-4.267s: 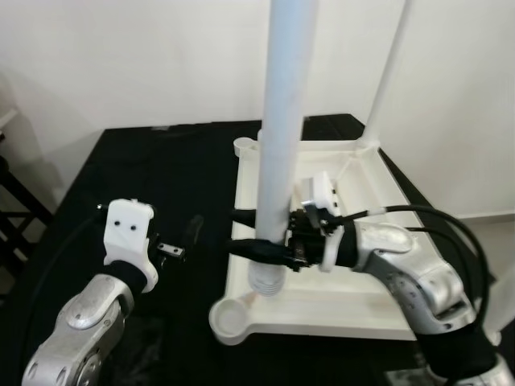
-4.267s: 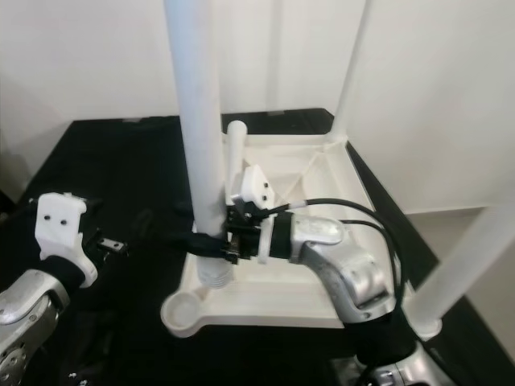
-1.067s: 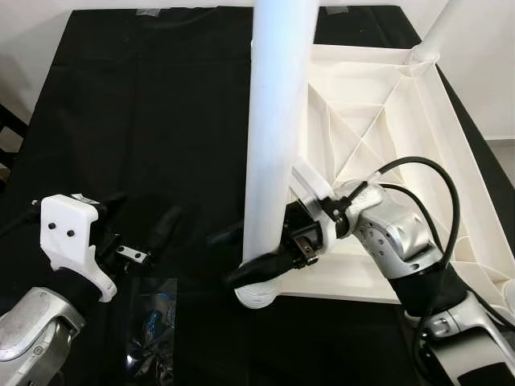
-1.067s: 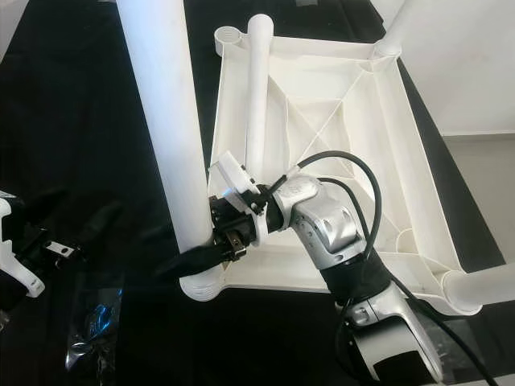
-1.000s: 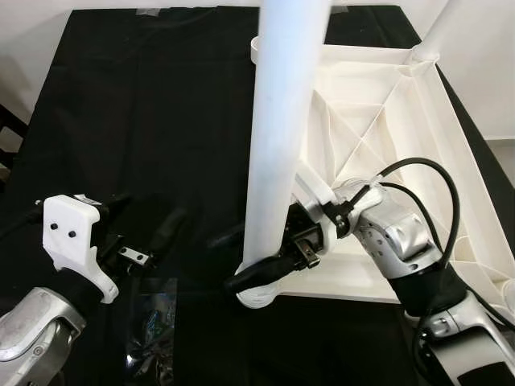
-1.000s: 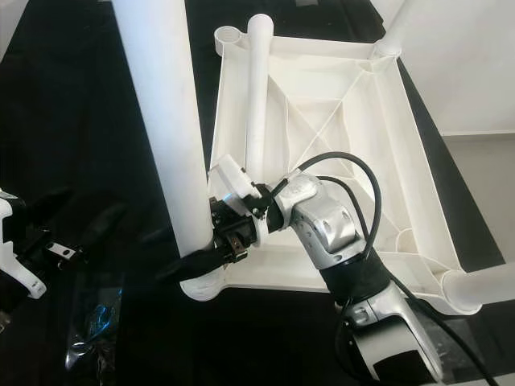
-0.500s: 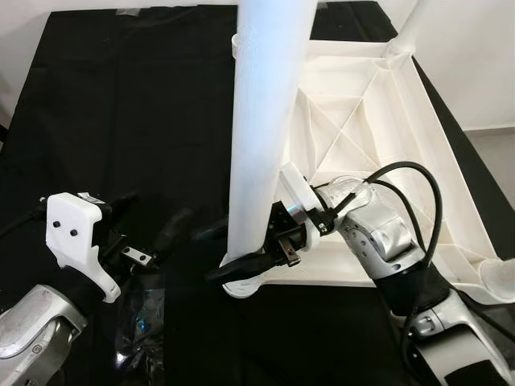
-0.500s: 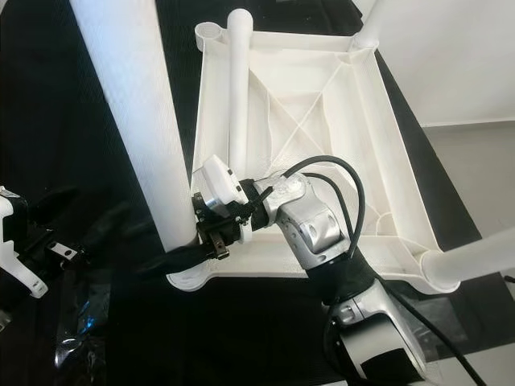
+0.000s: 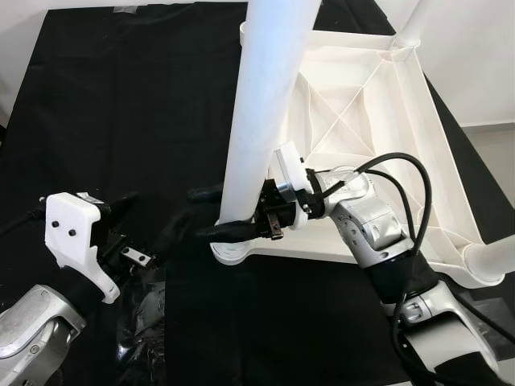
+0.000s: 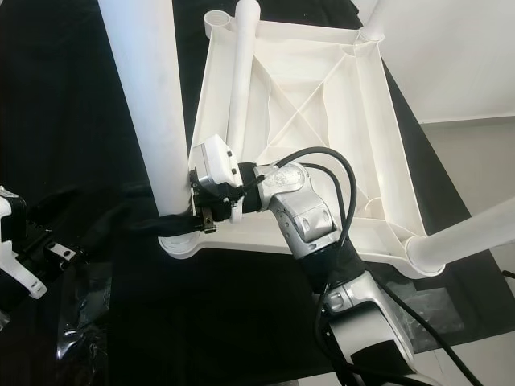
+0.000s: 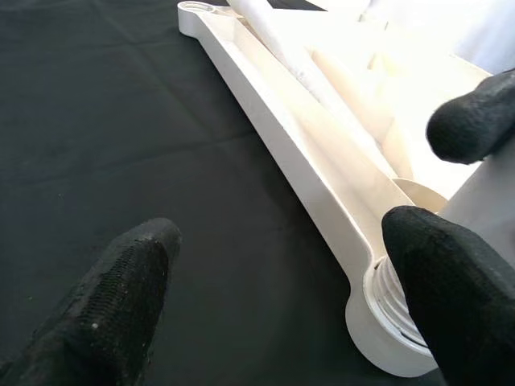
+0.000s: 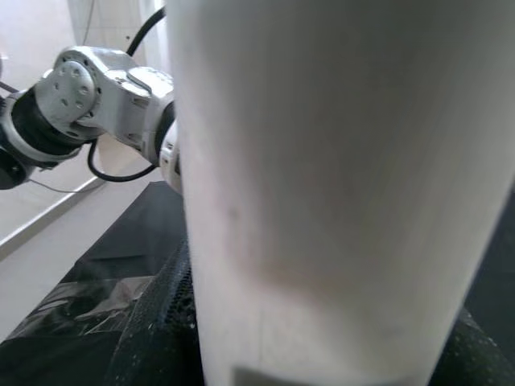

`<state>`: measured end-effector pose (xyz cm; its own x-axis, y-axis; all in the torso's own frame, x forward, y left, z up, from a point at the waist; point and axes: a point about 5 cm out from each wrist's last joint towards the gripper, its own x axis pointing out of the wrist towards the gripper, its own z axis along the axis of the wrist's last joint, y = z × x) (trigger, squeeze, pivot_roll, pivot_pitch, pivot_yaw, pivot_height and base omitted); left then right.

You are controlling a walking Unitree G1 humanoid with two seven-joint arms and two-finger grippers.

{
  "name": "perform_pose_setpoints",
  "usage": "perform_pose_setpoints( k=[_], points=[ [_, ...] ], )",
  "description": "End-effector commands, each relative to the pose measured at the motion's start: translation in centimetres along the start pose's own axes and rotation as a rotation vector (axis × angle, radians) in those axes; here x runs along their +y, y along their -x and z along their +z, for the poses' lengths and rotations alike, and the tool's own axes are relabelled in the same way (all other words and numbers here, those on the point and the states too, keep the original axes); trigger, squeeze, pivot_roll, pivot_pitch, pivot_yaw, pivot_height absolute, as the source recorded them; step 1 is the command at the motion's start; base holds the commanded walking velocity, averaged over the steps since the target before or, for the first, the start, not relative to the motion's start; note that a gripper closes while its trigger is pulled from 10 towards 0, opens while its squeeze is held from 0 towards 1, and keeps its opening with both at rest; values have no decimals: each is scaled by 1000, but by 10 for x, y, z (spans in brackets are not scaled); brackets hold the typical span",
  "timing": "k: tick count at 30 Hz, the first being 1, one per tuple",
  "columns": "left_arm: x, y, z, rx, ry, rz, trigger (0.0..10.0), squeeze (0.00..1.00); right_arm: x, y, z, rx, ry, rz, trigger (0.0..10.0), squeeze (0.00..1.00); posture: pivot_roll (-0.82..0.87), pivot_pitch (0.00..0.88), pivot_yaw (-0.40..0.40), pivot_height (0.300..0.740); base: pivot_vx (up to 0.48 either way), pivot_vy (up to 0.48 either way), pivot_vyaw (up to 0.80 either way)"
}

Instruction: Building children table

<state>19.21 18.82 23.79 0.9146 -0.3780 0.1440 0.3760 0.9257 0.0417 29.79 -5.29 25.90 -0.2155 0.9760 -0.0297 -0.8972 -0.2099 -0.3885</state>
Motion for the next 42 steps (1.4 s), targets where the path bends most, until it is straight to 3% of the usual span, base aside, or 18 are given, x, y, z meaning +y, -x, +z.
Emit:
perform_pose_setpoints(
  k=[1, 5, 7, 12, 17, 18, 25, 32, 38, 42],
  points=[
    [-2, 3, -2, 26, -7, -10, 10000, 0, 11, 8, -20, 68, -104, 34, 10000, 0, 74, 371, -67, 740, 0, 0, 0],
    [-2, 3, -2, 26, -7, -10, 10000, 0, 18, 9, -20, 69, -141, 104, 10000, 0, 74, 371, -67, 740, 0, 0, 0],
    [-3, 3, -2, 27, -4, -13, 10000, 0, 27, 17, -20, 86, -224, 258, 10000, 0, 78, 366, -62, 740, 0, 0, 0],
    [-4, 4, -1, 27, -2, -15, 10000, 0, 25, 23, -21, 114, -251, 312, 10000, 0, 86, 365, -60, 740, 0, 0, 0],
    [-4, 5, -1, 28, -2, -16, 10000, 0, 23, 23, -22, 143, -235, 324, 10000, 0, 87, 366, -59, 740, 0, 0, 0],
    [-4, 6, 0, 28, -1, -16, 10000, 0, 19, 19, -21, 171, -187, 340, 10000, 0, 91, 372, -58, 740, 0, 0, 0],
    [-4, 6, 1, 26, -1, -15, 10000, 0, 16, 14, -18, 212, -113, 375, 10000, 0, 93, 380, -65, 740, 0, 0, 0],
    [-4, 6, 1, 24, 1, -15, 10000, 0, 15, 18, -21, 240, -114, 396, 10000, 0, 92, 386, -64, 740, 0, 0, 0],
    [-3, 6, 3, 18, 3, -9, 10000, 0, 7, 19, -16, 203, -127, 378, 10000, 0, 96, 390, -66, 740, 0, 0, 0],
    [5, 8, 6, -12, 18, 37, 10000, 0, 5, 19, -15, 187, -127, 376, 10000, 0, 101, 392, -62, 740, 0, 0, 0]
  ],
)
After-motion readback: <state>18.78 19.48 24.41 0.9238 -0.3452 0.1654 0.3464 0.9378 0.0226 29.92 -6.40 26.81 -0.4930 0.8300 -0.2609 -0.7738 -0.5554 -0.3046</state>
